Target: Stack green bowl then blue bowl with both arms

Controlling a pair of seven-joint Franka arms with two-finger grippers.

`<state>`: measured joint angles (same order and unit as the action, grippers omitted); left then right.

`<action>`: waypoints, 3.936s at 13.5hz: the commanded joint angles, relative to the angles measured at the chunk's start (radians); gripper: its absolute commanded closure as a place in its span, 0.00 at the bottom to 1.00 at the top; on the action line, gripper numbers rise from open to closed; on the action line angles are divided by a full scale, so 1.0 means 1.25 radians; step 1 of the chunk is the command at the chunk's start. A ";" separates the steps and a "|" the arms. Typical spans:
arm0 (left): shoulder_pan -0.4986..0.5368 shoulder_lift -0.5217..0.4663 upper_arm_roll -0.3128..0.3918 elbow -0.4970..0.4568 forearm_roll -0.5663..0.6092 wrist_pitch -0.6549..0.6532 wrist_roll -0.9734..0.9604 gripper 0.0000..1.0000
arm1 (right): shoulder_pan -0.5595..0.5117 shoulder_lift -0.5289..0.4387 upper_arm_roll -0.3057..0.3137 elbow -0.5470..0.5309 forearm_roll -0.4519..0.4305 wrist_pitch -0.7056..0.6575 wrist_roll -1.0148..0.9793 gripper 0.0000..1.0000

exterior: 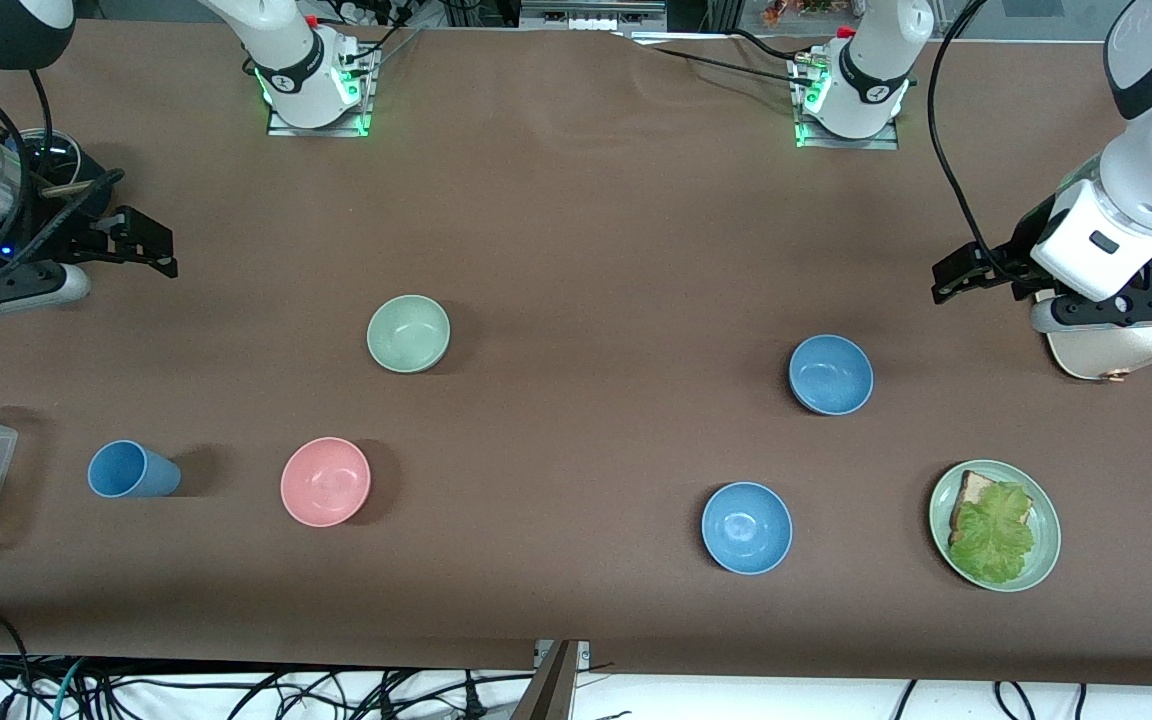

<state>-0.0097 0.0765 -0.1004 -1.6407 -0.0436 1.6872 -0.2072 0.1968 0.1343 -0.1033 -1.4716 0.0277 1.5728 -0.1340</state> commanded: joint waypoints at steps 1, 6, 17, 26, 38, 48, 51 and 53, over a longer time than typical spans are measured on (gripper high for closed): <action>0.005 0.014 -0.004 0.029 0.015 -0.018 0.007 0.00 | -0.003 0.001 0.005 0.009 0.007 -0.015 -0.013 0.00; 0.005 0.014 -0.004 0.029 0.015 -0.021 0.007 0.00 | -0.003 0.001 0.007 0.007 0.009 -0.015 -0.025 0.00; 0.013 0.012 -0.004 0.029 0.015 -0.021 0.009 0.00 | 0.033 0.053 0.054 -0.231 0.061 0.291 0.033 0.00; 0.016 0.012 -0.004 0.029 0.015 -0.021 0.009 0.00 | 0.089 0.172 0.092 -0.421 0.063 0.592 0.182 0.00; 0.022 0.012 -0.006 0.029 0.015 -0.028 0.009 0.00 | 0.088 0.182 0.096 -0.571 0.103 0.738 0.208 0.35; 0.022 0.012 -0.006 0.029 0.014 -0.028 0.009 0.00 | 0.126 0.214 0.172 -0.414 0.139 0.637 0.373 1.00; 0.022 0.012 -0.004 0.029 0.014 -0.028 0.009 0.00 | 0.212 0.272 0.187 -0.336 0.140 0.651 0.542 1.00; 0.022 0.012 -0.006 0.029 0.014 -0.028 0.009 0.00 | 0.267 0.325 0.188 -0.283 0.140 0.699 0.634 1.00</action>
<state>0.0133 0.0766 -0.1008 -1.6405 -0.0435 1.6770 -0.2071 0.4777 0.4505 0.1329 -1.9158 0.1882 2.4103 0.5686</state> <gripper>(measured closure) 0.000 0.960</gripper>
